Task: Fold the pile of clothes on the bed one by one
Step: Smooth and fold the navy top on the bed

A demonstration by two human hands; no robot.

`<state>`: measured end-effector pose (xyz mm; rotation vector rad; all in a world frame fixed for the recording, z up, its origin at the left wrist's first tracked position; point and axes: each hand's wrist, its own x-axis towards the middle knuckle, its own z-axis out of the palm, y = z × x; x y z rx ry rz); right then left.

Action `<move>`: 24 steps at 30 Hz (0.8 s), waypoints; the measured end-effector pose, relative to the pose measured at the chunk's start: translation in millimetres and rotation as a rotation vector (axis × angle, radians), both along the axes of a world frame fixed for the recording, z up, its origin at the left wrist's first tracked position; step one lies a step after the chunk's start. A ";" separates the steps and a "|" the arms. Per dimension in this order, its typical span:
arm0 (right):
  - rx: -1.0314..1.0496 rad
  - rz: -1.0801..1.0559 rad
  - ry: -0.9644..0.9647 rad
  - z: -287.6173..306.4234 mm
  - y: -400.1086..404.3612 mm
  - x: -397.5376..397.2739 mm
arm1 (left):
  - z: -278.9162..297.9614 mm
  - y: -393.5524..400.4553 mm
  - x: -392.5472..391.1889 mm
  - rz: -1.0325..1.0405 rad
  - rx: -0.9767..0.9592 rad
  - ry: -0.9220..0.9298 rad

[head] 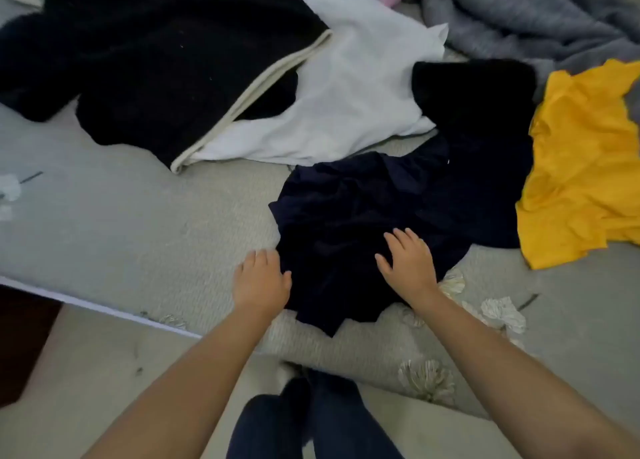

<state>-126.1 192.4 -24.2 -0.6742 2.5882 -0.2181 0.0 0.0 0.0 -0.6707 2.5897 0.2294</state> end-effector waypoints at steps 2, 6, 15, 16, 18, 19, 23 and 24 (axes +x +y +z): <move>-0.012 -0.015 0.022 -18.2 -11.7 -12.0 | -24.2 -6.8 -14.2 0.122 0.104 0.039; -0.017 -0.059 0.040 -45.6 -27.9 -20.7 | -62.3 -13.7 -31.5 0.366 0.315 0.200; -0.061 0.156 0.272 -42.7 -29.0 -32.7 | -79.2 -40.9 -39.2 0.587 0.565 0.465; -0.060 0.178 0.282 -41.8 -33.9 -32.0 | -75.6 -45.2 -35.2 0.572 0.587 0.472; -0.005 0.167 0.187 -38.2 -51.0 -33.3 | -70.0 -52.7 -23.9 0.521 0.635 0.464; 0.039 0.161 0.115 -36.8 -60.2 -34.4 | -67.8 -56.4 -17.7 0.506 0.654 0.455; -0.036 0.215 0.064 -21.6 -82.0 -30.7 | -64.1 -83.7 -1.9 0.516 0.616 0.477; -0.044 0.212 0.043 -13.7 -82.1 -21.5 | -63.8 -93.7 2.3 0.523 0.585 0.476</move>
